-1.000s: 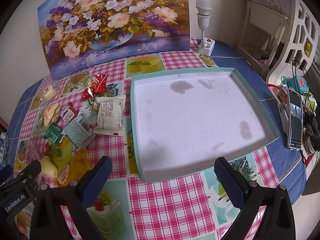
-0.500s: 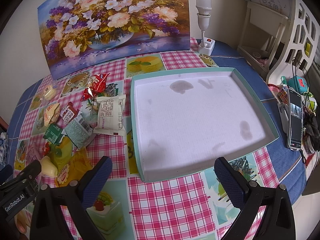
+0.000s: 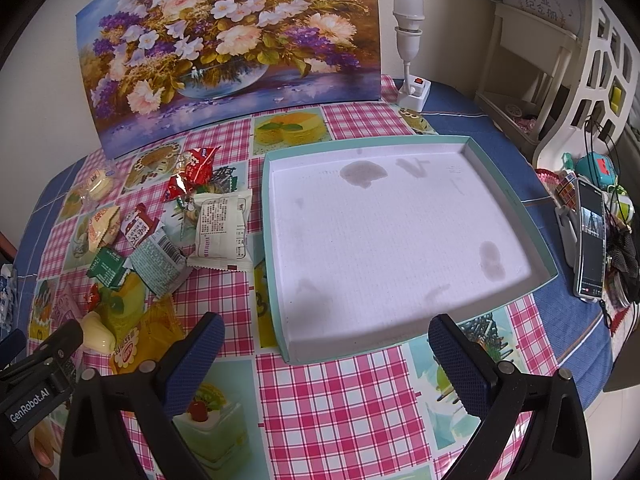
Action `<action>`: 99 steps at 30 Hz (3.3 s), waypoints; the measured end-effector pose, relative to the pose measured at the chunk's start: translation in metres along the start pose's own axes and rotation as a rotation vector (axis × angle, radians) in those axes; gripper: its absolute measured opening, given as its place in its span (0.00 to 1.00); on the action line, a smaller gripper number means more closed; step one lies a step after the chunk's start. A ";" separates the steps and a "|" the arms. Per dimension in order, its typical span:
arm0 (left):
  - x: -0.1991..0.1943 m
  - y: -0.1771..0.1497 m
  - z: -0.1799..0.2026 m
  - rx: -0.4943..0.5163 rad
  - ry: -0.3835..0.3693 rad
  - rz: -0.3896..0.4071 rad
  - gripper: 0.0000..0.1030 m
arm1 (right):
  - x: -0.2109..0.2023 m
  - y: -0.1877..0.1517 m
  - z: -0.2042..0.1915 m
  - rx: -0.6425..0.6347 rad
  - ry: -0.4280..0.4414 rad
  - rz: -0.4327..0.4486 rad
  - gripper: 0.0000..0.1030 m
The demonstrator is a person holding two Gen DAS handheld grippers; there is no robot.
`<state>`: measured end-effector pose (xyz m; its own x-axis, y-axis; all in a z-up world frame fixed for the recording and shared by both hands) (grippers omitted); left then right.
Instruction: Organize snacks
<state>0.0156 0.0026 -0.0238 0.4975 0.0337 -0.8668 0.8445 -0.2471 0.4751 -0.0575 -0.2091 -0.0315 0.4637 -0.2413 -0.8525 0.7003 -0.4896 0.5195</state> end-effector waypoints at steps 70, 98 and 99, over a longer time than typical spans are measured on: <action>0.090 -0.005 -0.046 -0.343 -0.110 -0.314 0.69 | 0.074 -0.024 -0.081 -0.075 0.195 -0.308 0.47; 0.139 0.041 0.001 -0.321 -0.132 -0.283 0.34 | 0.077 -0.026 -0.087 -0.066 0.194 -0.307 0.44; 0.139 0.041 0.000 -0.330 -0.141 -0.285 0.34 | 0.076 -0.024 -0.087 -0.061 0.199 -0.302 0.44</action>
<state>0.1197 -0.0028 -0.1244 0.2233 -0.0822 -0.9713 0.9732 0.0759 0.2173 0.0079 -0.1429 -0.1042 0.3233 0.0772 -0.9431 0.8503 -0.4612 0.2537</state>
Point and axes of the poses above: each gripper's, at about its wrist camera, not at the fingertips, and x roughly the way its jaws point, z to its right, y to its top, the point moved 3 cm from there along x, roughly the way its jaws point, and after that the axes turned 3 degrees about y, right-handed, at the moved point
